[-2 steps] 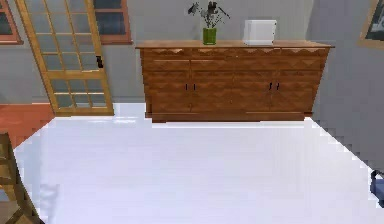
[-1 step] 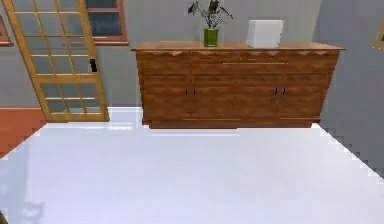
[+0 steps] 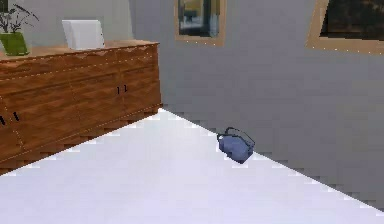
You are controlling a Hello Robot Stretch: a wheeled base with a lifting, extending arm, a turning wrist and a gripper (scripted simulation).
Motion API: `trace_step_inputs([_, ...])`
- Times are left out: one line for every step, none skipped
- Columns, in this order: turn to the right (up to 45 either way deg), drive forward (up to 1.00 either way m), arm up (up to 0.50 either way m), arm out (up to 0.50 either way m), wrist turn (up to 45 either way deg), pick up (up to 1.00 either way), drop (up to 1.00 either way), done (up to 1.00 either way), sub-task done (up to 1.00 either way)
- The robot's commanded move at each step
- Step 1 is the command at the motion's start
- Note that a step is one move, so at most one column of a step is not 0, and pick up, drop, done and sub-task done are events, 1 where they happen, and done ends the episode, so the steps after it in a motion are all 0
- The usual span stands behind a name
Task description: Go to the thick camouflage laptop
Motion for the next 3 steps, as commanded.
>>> trace_step_inputs([0.0,0.30,0.00,0.00,0.0,0.00,0.00,0.00,0.00])
trace_step_inputs([-45.0,0.00,0.00,0.00,0.0,0.00,0.00,0.00,0.00])
trace_step_inputs([-33.0,0.00,0.00,0.00,0.0,0.00,0.00,0.00,0.00])
